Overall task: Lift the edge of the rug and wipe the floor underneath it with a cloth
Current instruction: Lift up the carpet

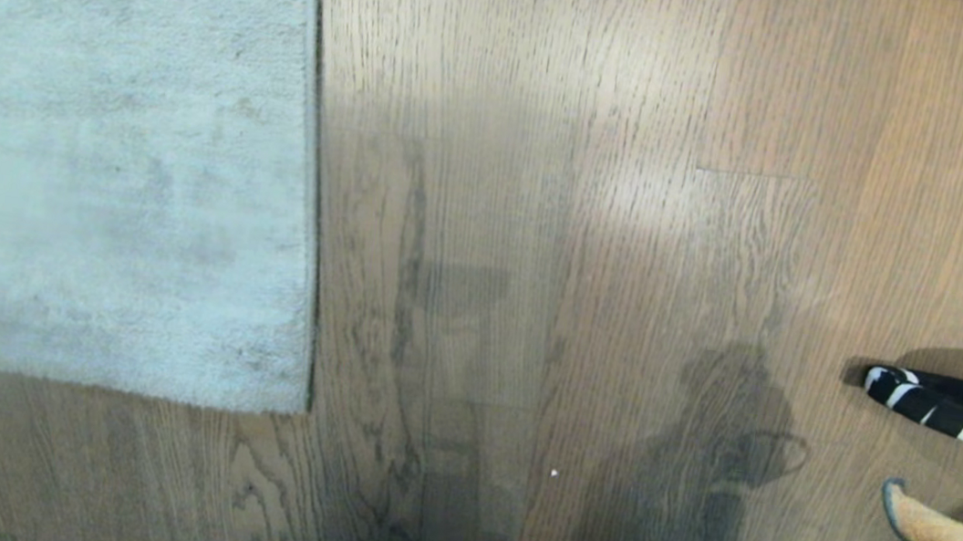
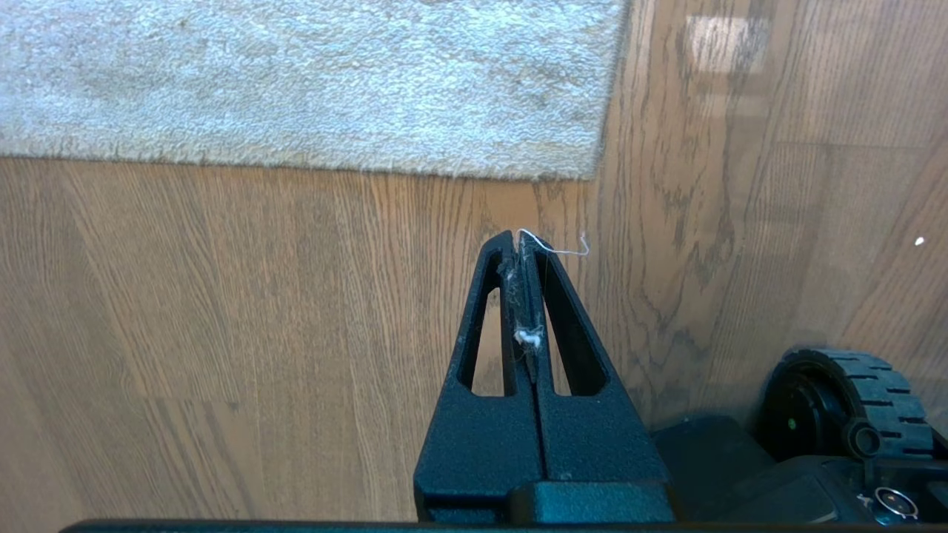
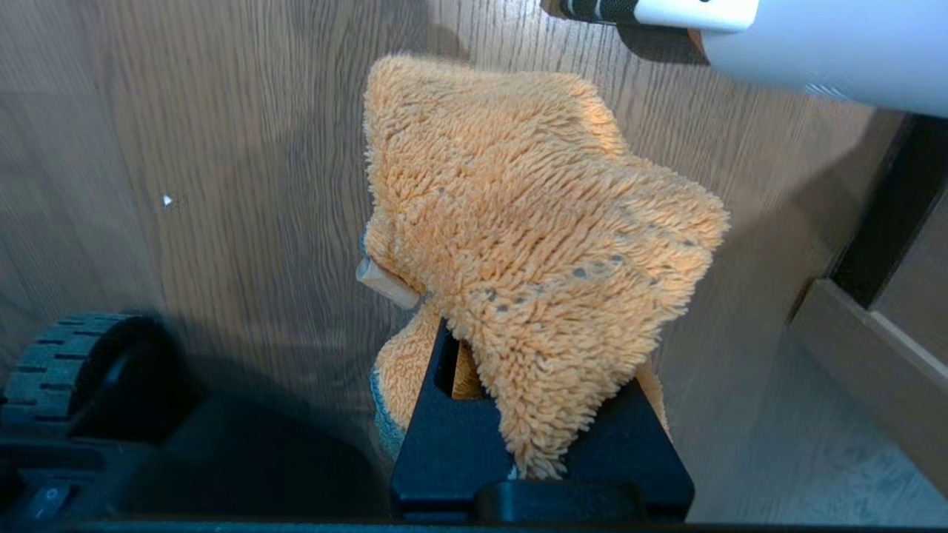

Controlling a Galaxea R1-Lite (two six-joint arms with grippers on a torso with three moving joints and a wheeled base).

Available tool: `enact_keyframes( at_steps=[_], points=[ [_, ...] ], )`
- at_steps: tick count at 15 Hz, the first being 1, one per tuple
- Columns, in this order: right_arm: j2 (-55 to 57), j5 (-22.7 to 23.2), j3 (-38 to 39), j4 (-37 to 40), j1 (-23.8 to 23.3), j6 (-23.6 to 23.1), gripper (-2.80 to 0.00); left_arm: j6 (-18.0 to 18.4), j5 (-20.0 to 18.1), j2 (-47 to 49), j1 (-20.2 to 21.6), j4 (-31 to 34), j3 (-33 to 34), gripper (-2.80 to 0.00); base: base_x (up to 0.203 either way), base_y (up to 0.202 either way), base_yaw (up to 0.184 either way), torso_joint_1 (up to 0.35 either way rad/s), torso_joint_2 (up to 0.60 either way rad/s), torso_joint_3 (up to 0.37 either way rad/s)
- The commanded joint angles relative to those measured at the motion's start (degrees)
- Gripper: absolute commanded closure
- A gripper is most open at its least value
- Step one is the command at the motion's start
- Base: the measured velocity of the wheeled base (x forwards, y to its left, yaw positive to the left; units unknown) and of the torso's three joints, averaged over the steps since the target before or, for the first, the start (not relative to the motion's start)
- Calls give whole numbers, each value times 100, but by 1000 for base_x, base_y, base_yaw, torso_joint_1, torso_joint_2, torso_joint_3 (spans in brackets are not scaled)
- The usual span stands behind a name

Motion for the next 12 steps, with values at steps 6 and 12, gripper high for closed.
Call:
enact_keyframes(
  at_steps=[6,12],
  points=[
    [-1269,1,3,1041,142,-38,0,-4,2,0,0,4,0,0,0,0,0,0,0,0],
    [-1518,9,5,1081,173,-20,0,-4,2,0,0,4,0,0,0,0,0,0,0,0]
  ],
)
